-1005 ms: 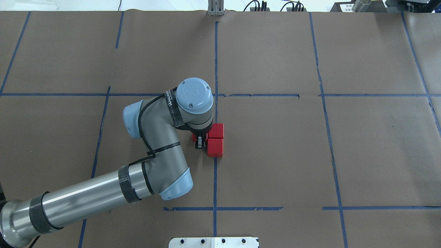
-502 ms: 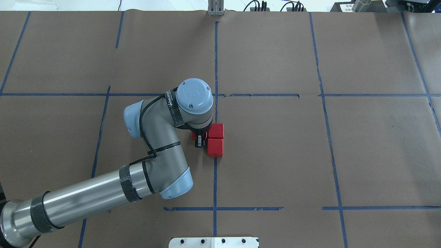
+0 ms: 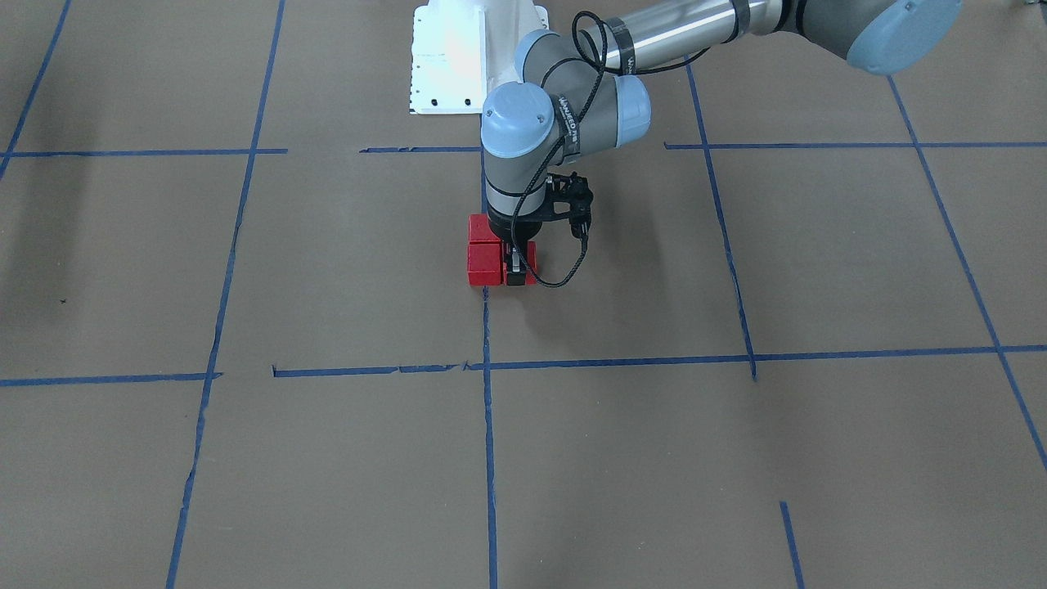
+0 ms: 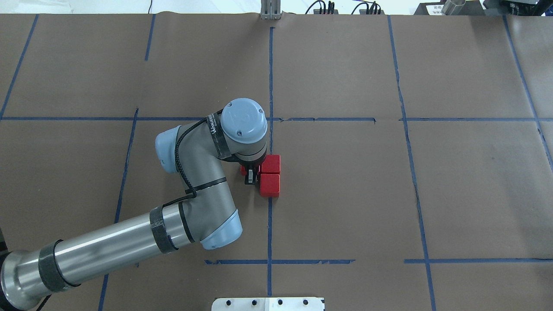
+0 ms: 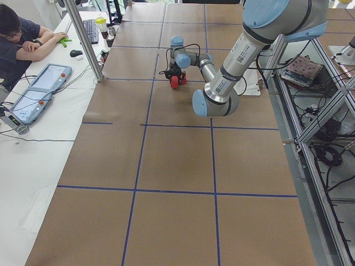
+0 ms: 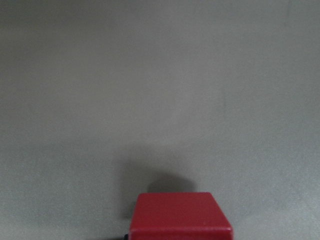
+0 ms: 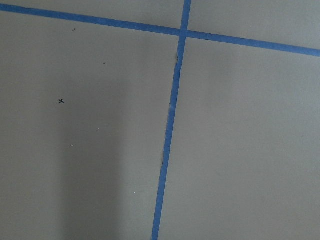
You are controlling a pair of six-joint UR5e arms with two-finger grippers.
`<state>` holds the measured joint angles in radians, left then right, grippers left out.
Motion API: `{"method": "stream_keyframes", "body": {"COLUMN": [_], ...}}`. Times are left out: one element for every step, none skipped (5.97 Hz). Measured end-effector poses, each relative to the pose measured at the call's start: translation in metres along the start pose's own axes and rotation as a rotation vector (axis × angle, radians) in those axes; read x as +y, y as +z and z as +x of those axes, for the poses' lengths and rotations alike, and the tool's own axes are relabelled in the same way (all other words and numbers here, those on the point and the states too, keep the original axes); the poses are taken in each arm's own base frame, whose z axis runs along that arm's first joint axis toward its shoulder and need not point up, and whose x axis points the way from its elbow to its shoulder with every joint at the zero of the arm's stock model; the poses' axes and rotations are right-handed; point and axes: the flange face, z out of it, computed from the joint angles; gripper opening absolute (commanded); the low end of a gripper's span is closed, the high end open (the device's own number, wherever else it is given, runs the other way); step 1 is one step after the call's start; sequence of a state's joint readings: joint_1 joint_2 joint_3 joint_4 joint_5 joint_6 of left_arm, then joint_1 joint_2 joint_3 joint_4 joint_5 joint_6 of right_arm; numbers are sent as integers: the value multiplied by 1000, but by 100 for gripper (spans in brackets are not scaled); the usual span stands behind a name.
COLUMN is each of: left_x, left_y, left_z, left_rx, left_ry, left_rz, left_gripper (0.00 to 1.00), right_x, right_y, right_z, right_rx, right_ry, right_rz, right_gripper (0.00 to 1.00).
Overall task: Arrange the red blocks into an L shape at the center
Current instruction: 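Lower the cube against the column and open the left gripper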
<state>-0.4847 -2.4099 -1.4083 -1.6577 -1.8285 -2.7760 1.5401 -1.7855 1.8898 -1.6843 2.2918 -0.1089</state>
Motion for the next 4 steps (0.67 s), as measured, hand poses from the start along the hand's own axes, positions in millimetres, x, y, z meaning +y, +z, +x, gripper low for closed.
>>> {"method": "stream_keyframes", "body": {"left_x": [0,1,1,1], "left_y": [0,0,0,0], "left_z": [0,-1,-1,0], "left_rx": [0,-1,-1,-1], "left_ry": [3,7,8,10], "left_rz": [-2,-3,-4,-3], "left_gripper": [40,40,43,47], "right_x": [0,0,0,0], "right_y": [0,0,0,0], "right_z": [0,0,0,0], "right_rx": [0,0,0,0], "right_ry": [0,0,0,-1], "right_rz": [0,0,0,0], "right_gripper": [100,100,100,100]}}
